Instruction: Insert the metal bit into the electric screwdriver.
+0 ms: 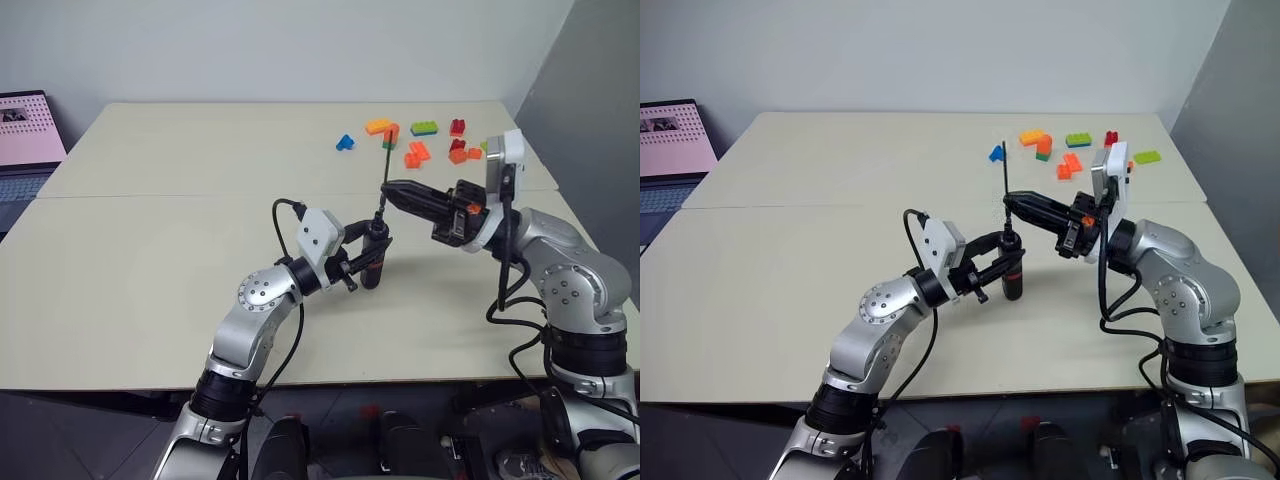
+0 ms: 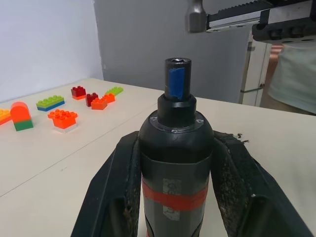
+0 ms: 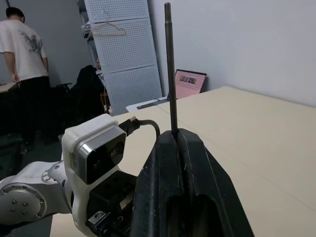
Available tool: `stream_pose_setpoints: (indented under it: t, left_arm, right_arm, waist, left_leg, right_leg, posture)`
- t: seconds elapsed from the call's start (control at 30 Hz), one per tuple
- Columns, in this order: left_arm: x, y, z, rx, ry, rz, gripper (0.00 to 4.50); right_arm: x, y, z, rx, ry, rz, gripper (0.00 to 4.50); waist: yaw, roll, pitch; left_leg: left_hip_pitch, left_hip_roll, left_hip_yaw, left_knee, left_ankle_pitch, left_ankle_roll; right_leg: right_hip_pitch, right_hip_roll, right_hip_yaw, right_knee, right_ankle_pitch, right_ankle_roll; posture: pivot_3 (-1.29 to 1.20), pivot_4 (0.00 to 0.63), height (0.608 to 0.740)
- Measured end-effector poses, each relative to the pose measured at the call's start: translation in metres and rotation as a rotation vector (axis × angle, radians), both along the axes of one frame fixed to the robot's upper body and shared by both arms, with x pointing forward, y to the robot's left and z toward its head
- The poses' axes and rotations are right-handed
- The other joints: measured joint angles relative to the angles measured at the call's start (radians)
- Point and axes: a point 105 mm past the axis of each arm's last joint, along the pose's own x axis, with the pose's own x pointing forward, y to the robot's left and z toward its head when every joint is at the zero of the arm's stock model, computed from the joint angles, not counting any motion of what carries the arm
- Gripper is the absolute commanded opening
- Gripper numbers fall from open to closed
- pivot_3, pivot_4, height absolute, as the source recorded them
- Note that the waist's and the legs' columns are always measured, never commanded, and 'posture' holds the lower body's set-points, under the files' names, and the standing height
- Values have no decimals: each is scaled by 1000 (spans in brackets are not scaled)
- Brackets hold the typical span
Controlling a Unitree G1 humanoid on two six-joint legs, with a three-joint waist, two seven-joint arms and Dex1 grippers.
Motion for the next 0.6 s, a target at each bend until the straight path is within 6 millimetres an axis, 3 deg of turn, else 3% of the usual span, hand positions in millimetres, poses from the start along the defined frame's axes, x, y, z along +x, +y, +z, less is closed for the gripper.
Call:
stream_pose_setpoints:
  t: [0.6]
  left_arm:
    - [-1,0,0,5,-3,-9,1617]
  right_arm:
    - [5,3,-5,-36,-13,29,0]
  waist:
    - [0,0,0]
  left_leg:
    - [0,0,0,0,0,0]
  right_leg:
    - [0,0,0,0,0,0]
  posture:
    - [0,150,740]
